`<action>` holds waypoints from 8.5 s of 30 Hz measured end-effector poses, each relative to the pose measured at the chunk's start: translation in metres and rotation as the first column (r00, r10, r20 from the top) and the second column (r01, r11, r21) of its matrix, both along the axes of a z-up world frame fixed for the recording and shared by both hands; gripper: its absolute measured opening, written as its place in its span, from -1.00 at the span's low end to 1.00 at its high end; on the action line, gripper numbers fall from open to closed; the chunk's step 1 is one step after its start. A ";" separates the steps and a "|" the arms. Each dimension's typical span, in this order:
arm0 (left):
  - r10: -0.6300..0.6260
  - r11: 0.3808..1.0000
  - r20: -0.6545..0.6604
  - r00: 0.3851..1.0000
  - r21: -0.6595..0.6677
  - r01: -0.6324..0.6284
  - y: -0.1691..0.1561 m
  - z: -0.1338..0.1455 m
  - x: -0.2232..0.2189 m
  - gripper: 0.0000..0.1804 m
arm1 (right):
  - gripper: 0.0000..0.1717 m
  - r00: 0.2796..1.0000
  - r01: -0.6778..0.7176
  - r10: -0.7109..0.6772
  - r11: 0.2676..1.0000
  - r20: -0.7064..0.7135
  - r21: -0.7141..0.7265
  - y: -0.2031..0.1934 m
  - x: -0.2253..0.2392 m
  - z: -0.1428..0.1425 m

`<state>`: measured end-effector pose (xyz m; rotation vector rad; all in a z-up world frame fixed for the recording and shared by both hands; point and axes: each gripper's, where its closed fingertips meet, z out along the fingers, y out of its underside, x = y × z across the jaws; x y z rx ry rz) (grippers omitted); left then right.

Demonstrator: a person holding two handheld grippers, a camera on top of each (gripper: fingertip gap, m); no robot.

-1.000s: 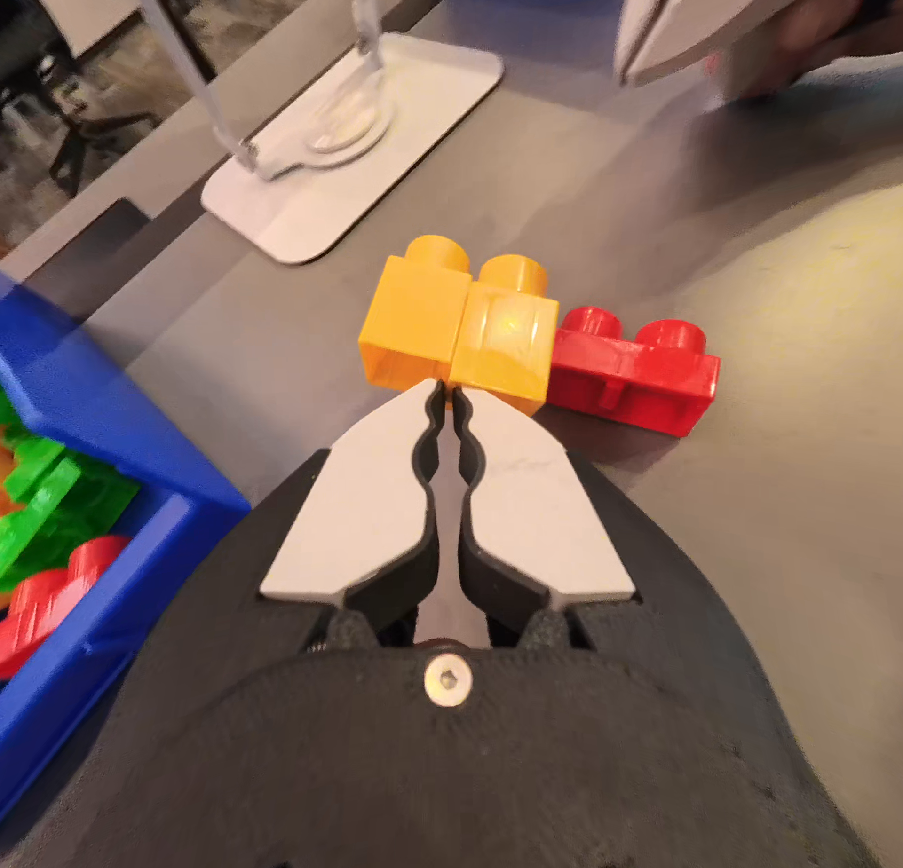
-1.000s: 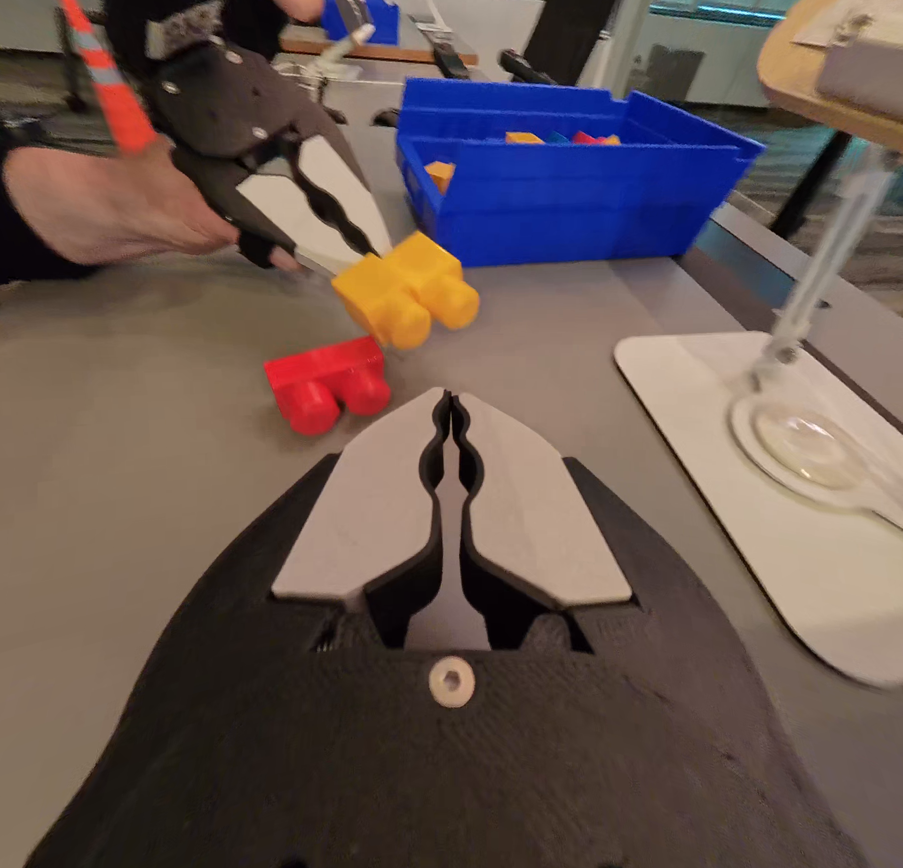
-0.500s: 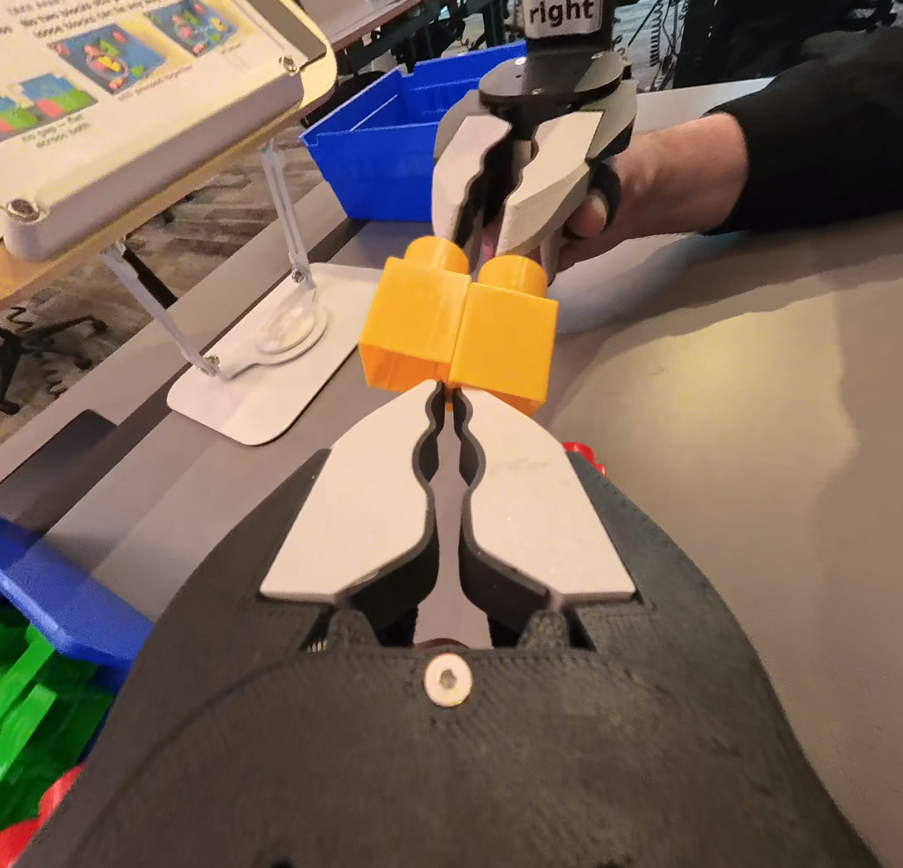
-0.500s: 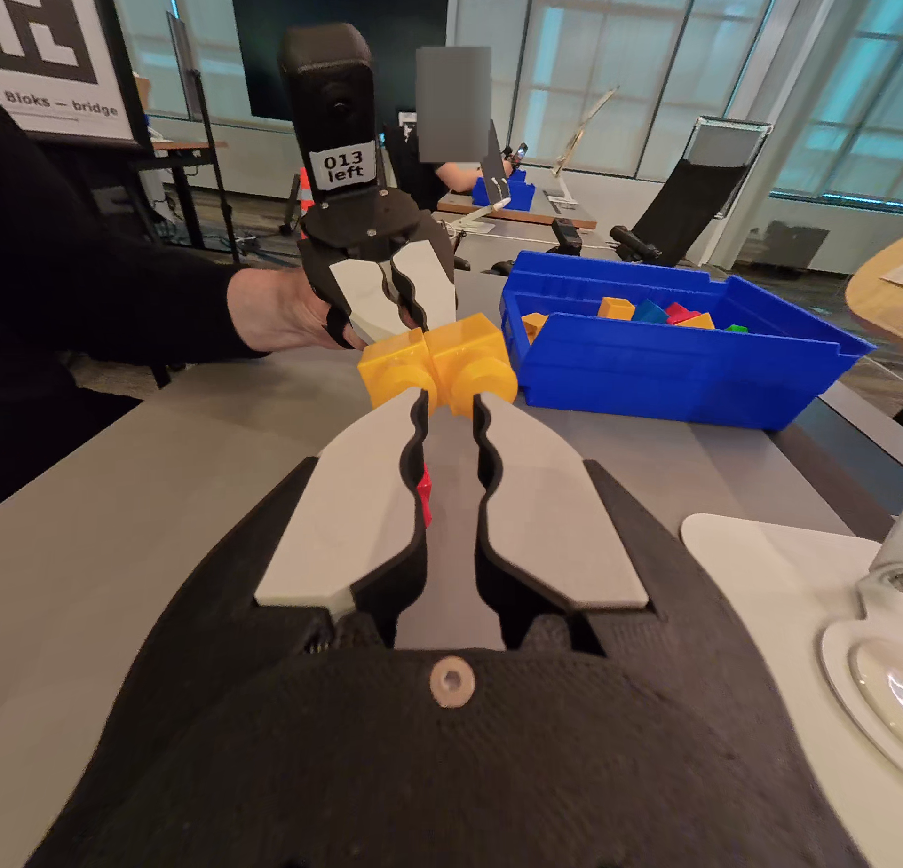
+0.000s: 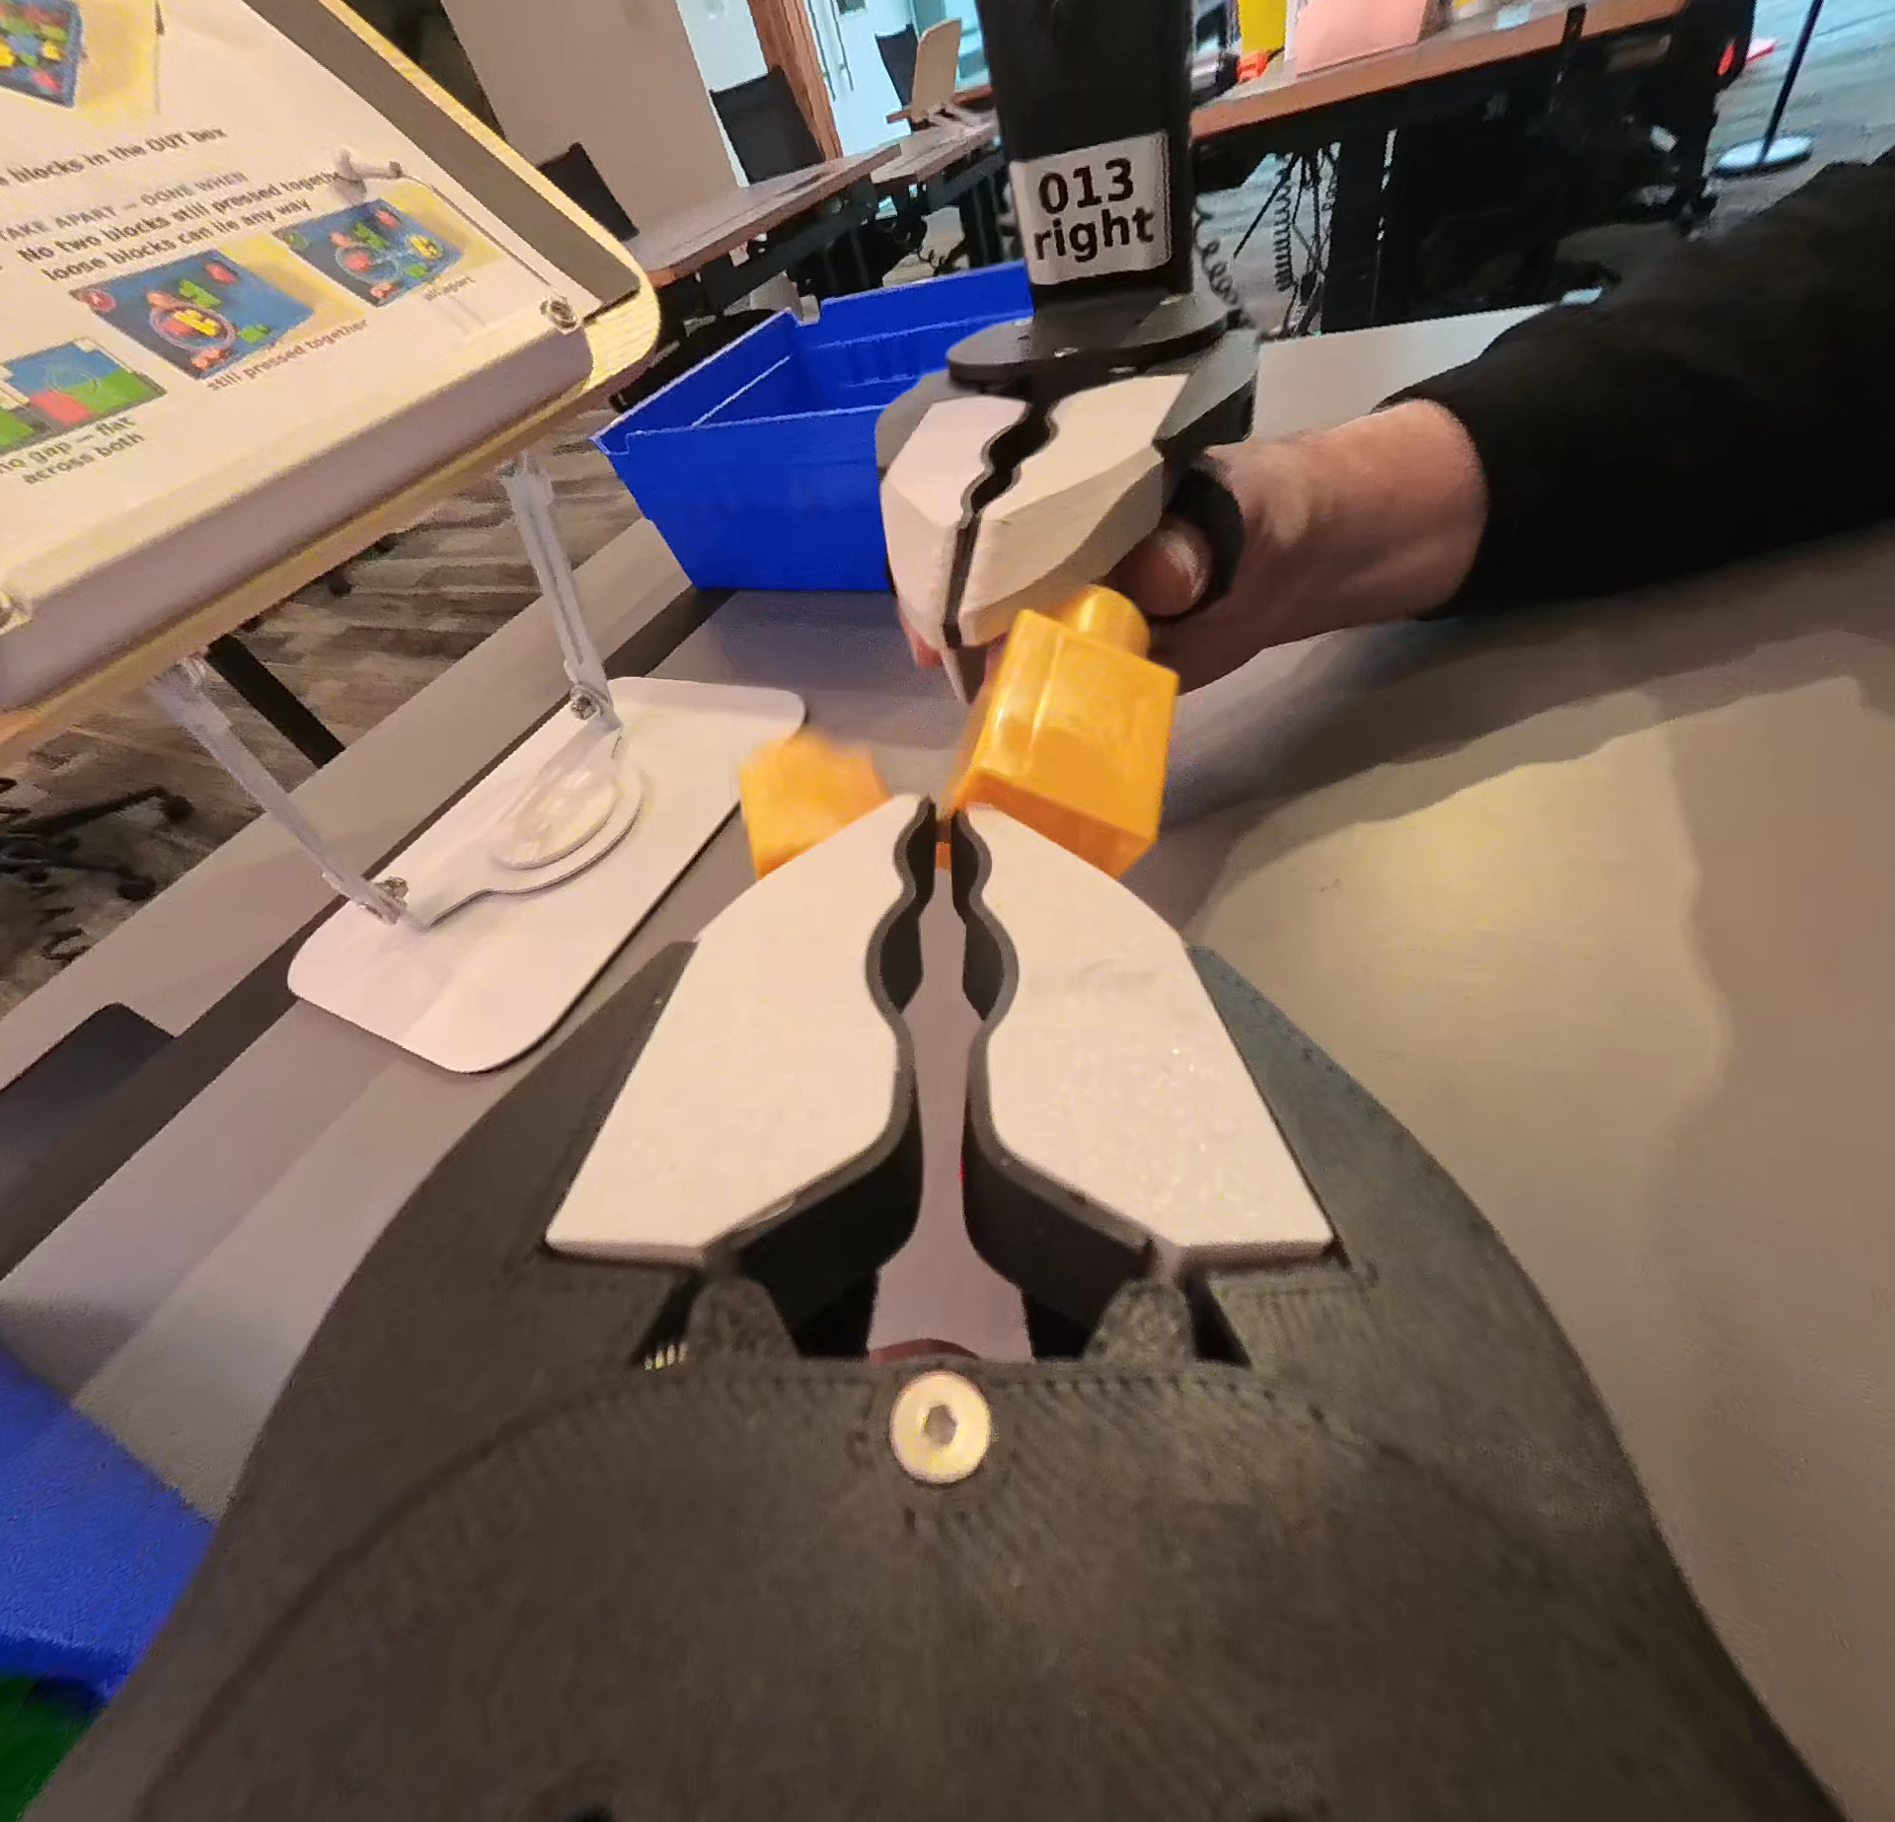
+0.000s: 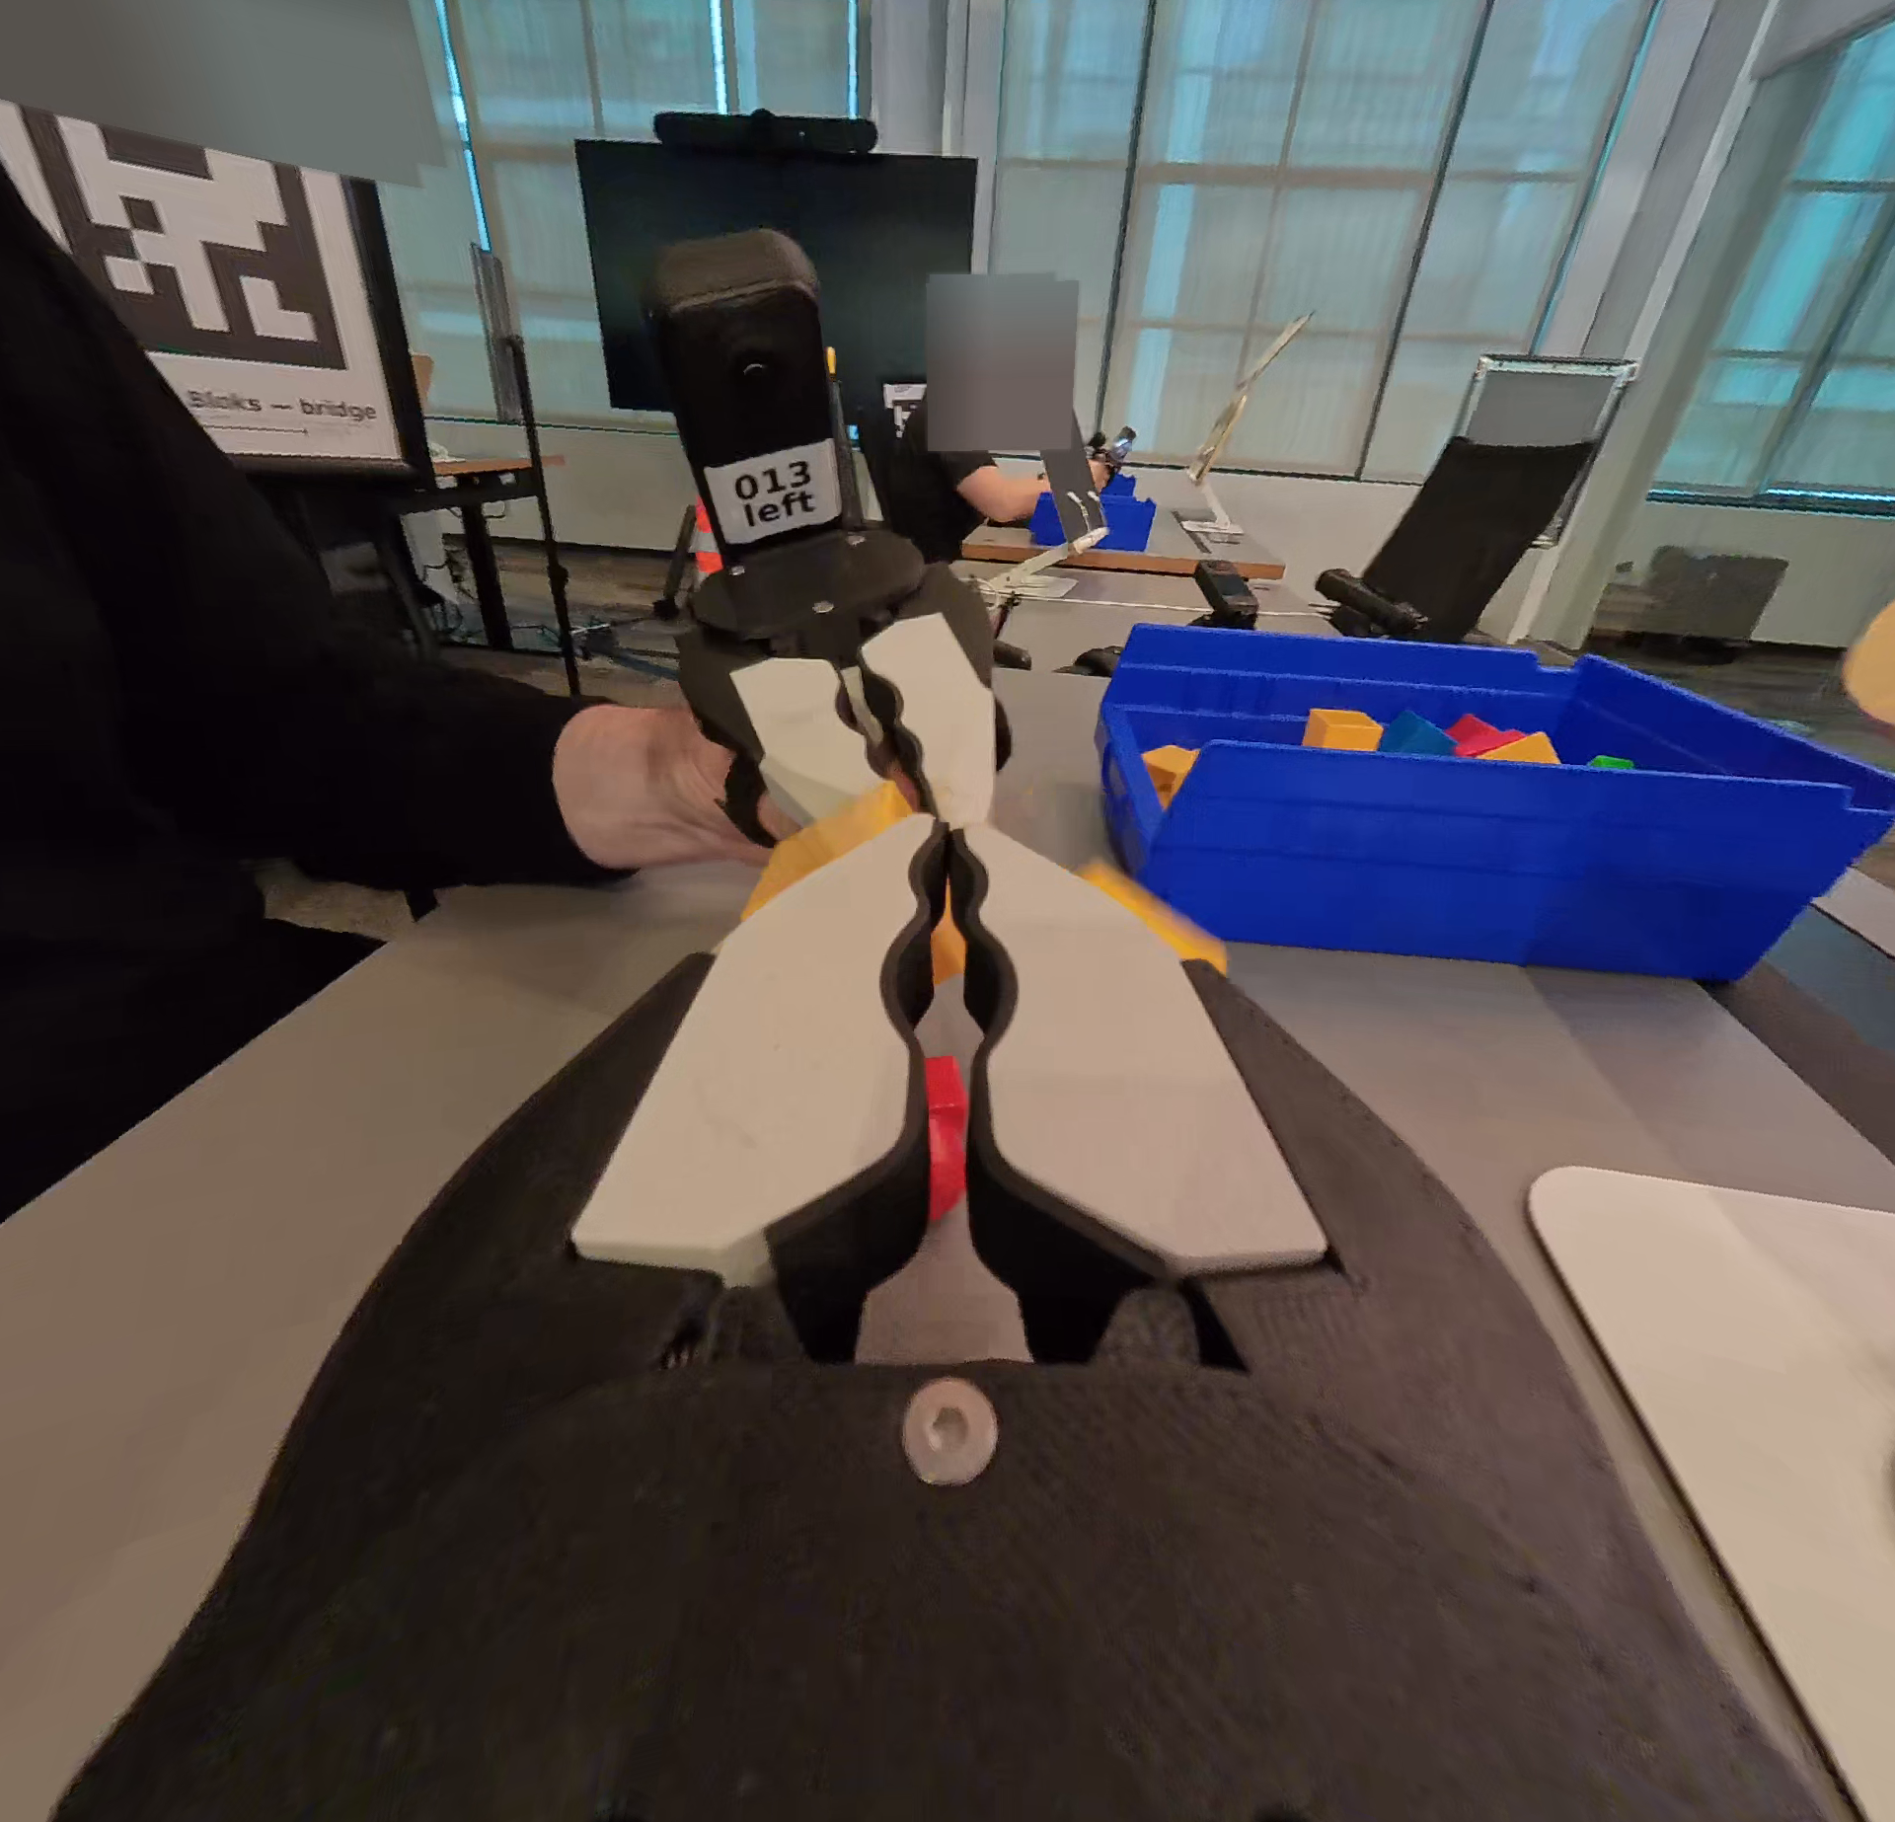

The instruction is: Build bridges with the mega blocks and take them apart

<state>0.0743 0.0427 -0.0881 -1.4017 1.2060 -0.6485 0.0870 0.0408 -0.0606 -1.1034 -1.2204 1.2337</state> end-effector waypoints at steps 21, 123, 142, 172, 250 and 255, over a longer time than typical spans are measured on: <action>0.052 0.999 0.006 0.999 -0.004 -0.052 0.010 -0.007 -0.019 -0.98 | -0.58 0.998 0.033 -0.023 0.988 0.067 -0.153 0.020 0.009 -0.018; 0.234 0.926 0.252 0.939 0.237 -0.294 0.011 0.074 -0.172 -0.98 | -0.52 0.419 -0.753 0.443 0.657 0.793 0.031 -0.030 -0.145 -0.130; 0.052 0.937 0.113 0.992 0.338 -0.088 -0.019 0.068 -0.107 -0.98 | -0.52 0.914 -0.206 0.073 0.931 0.400 0.301 0.015 -0.121 0.029; 0.098 0.782 -0.506 0.857 0.572 0.248 -0.017 0.058 -0.050 -0.98 | -0.54 0.810 -0.284 0.433 0.880 0.396 -0.380 0.008 -0.051 0.018; -0.009 0.941 -0.056 0.998 0.336 0.027 0.009 0.026 -0.055 -0.95 | 0.18 0.637 0.103 0.157 0.953 0.755 -0.286 -0.019 -0.018 -0.118; -0.016 0.946 -0.078 0.997 0.323 0.040 0.012 0.018 -0.056 -0.95 | 0.21 0.614 -0.046 0.055 0.998 0.788 -0.034 -0.020 -0.025 -0.131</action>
